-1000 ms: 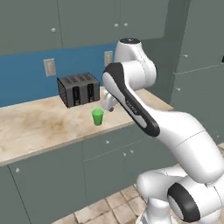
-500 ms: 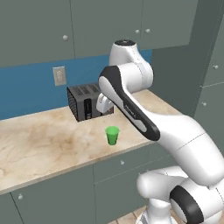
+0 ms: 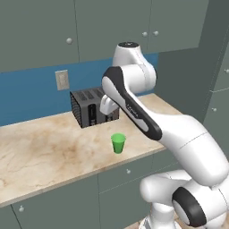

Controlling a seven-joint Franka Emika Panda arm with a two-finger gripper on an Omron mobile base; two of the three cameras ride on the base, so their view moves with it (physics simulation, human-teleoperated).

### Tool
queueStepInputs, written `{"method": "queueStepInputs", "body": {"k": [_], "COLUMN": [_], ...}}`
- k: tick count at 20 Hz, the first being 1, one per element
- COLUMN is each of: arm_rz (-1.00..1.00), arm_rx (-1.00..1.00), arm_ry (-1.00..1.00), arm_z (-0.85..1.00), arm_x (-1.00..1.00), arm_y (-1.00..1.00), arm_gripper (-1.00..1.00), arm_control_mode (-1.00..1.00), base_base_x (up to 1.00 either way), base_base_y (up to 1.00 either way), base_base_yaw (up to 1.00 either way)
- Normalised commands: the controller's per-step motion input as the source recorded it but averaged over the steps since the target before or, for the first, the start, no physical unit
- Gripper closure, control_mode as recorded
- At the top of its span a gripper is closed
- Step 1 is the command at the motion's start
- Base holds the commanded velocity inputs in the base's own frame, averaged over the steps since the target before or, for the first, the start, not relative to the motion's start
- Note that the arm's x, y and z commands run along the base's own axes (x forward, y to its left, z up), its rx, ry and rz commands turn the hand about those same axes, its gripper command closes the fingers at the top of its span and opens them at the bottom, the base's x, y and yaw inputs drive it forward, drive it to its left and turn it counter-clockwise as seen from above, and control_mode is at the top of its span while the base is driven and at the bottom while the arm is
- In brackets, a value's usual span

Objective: Place the pitcher and cup on the dining counter for serving.

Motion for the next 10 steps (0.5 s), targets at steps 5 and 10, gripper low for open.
{"method": "queueStepInputs", "body": {"k": [5,10], "arm_rz": [-0.23,-0.32], "arm_rx": [0.00,0.00], "arm_ry": [0.04,0.02], "arm_z": [-0.61,-0.69], "arm_x": [0.36,0.53], "arm_y": [-0.50,-0.50], "arm_gripper": [-1.00,-1.00], "arm_control_mode": [-1.00,-1.00], "base_base_x": [0.00,0.00], "base_base_y": [0.00,0.00], "base_base_yaw": [0.00,0.00]}}
